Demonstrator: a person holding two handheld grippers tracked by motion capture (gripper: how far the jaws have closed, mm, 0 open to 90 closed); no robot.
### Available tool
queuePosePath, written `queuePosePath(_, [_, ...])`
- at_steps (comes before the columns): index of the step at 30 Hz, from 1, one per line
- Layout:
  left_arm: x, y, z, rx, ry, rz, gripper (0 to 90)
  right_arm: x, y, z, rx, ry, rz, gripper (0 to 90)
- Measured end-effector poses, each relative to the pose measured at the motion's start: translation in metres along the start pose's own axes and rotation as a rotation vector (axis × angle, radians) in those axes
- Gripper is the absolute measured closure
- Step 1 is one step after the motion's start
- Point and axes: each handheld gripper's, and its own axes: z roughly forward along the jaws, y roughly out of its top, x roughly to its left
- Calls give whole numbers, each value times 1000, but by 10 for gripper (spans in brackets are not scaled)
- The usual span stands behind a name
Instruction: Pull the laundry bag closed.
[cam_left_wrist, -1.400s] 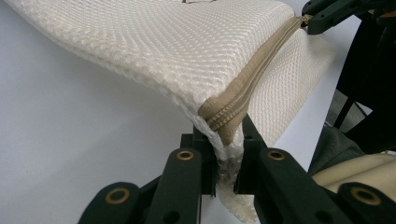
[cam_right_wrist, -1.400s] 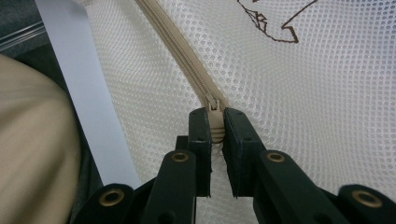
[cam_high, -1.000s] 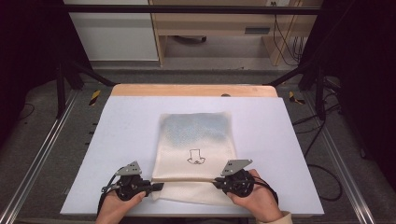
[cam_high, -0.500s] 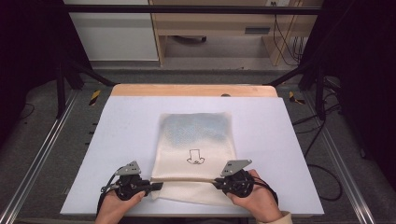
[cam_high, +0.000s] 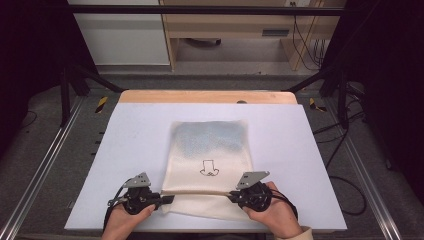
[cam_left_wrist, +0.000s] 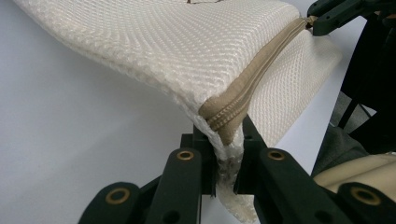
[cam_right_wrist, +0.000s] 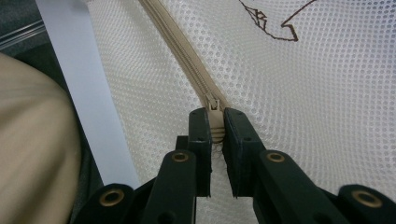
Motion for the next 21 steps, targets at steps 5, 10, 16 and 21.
queuePosePath(5, [1,0,-1,-3,0,-3,823,-2,-2,-1,1,-2,5,819])
queuePosePath(10, [1,0,-1,-1,3,-2,823,-1,-3,-1,1,-7,5,819])
queuePosePath(16, [0,0,-1,-1,1,-2,823,-3,-7,-3,-2,-10,19,819])
queuePosePath(21, [0,0,-1,0,5,1,824,-3,-7,-4,-2,-11,18,819])
